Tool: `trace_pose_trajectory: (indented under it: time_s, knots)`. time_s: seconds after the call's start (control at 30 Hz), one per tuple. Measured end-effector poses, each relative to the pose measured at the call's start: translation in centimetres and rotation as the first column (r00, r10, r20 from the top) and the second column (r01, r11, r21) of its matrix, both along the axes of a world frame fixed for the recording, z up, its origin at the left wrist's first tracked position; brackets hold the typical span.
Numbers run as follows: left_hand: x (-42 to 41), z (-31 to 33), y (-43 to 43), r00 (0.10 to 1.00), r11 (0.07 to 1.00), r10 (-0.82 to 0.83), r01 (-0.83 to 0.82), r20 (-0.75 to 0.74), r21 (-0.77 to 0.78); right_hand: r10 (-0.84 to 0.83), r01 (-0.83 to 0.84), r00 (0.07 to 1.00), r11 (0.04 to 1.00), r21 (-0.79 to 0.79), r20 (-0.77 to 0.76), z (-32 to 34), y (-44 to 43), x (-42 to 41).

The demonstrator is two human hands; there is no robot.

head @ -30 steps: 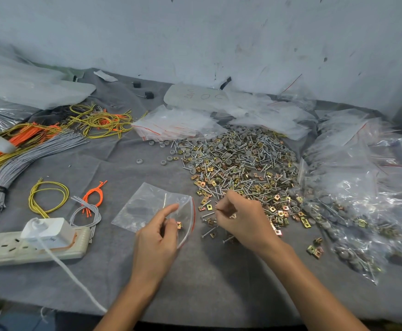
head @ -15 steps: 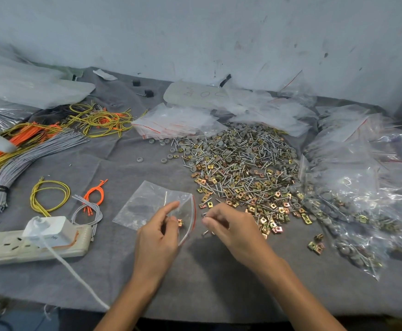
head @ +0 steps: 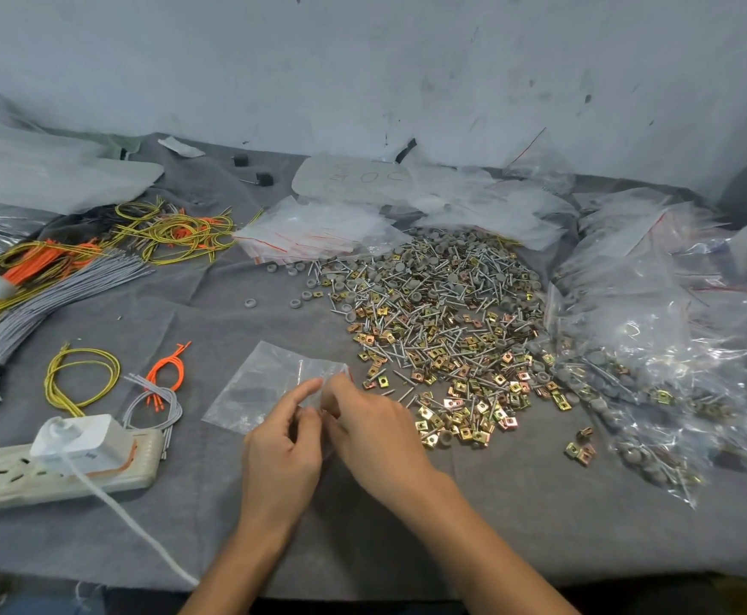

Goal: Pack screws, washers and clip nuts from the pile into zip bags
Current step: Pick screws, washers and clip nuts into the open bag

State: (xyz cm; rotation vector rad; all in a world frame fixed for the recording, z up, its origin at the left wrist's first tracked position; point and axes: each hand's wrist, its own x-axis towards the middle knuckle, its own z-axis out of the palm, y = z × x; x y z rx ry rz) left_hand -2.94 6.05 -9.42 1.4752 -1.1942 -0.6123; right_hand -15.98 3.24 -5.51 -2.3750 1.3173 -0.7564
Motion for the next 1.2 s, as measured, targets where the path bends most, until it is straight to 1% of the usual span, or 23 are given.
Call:
trace_pose_trajectory:
  time_s: [0.1, 0.2, 0.3, 0.37, 0.43, 0.5, 0.57, 0.6, 0.77, 0.87, 0.97, 1.03, 1.07, 1.13, 1.2]
  knots:
    - [0.0, 0.0, 0.0, 1.0, 1.0, -0.002, 0.002, -0.011, -0.003, -0.028, 0.027, 0.999, 0.999, 0.045, 0.02, -0.1, 0.2, 0.2]
    - [0.1, 0.0, 0.0, 1.0, 1.0, -0.007, 0.007, -0.013, -0.002, 0.008, -0.013, 0.998, 0.996, 0.083, 0.064, -0.1, 0.7, -0.4]
    - [0.0, 0.2, 0.0, 1.0, 1.0, -0.009, 0.009, 0.009, -0.003, 0.003, -0.003, 0.989, 1.0, 0.003, 0.145, 0.0, 0.9, -2.0]
    - [-0.2, 0.3, -0.1, 1.0, 1.0, -0.01, 0.01, 0.005, 0.0, -0.073, 0.077, 0.985, 0.997, -0.023, 0.154, 0.2, 0.1, -3.5]
    - [-0.2, 0.2, 0.0, 1.0, 1.0, -0.01, 0.01, -0.003, -0.001, -0.178, 0.178, 0.981, 0.984, 0.013, 0.077, 0.5, -1.6, -5.0]
    - [-0.2, 0.2, 0.0, 1.0, 1.0, -0.014, 0.014, -0.013, -0.012, -0.251, 0.254, 0.966, 0.966, 0.052, -0.068, 0.8, -3.4, -6.0]
    - [-0.2, 0.1, 0.0, 1.0, 1.0, -0.013, 0.012, -0.02, -0.02, -0.262, 0.281, 0.947, 0.956, 0.088, -0.188, 1.0, -4.8, -6.4]
    - [-0.2, 0.0, 0.0, 1.0, 1.0, -0.011, 0.011, -0.024, -0.022, -0.255, 0.284, 0.941, 0.953, 0.108, -0.221, 1.1, -5.4, -6.4]
    - [-0.1, 0.0, 0.0, 1.0, 1.0, -0.011, 0.01, -0.022, -0.025, -0.236, 0.285, 0.93, 0.947, 0.15, -0.28, 0.7, -6.8, -5.7]
    - [-0.1, 0.0, 0.0, 1.0, 1.0, -0.009, 0.009, -0.018, -0.024, -0.184, 0.243, 0.939, 0.953, 0.179, -0.292, 0.5, -6.9, -5.5]
    - [-0.1, 0.0, 0.0, 0.999, 1.0, -0.015, 0.015, -0.03, -0.028, -0.157, 0.216, 0.941, 0.96, 0.175, -0.301, 0.6, -6.4, -5.6]
    - [-0.1, 0.0, 0.0, 1.0, 1.0, -0.016, 0.015, -0.026, -0.027, -0.144, 0.193, 0.959, 0.963, 0.188, -0.246, 0.9, -6.0, -5.9]
    - [-0.1, 0.0, 0.0, 1.0, 1.0, -0.016, 0.015, -0.027, -0.026, -0.14, 0.176, 0.975, 0.963, 0.205, -0.174, 1.1, -5.7, -6.1]
    - [-0.1, 0.0, -0.1, 0.999, 1.0, -0.013, 0.013, -0.03, -0.023, -0.157, 0.138, 0.986, 0.956, 0.259, 0.051, 1.7, -4.8, -6.5]
    - [-0.1, 0.0, -0.1, 1.0, 1.0, -0.014, 0.013, -0.024, -0.02, -0.182, 0.084, 0.936, 0.947, 0.309, 0.302, 2.3, -3.5, -6.6]
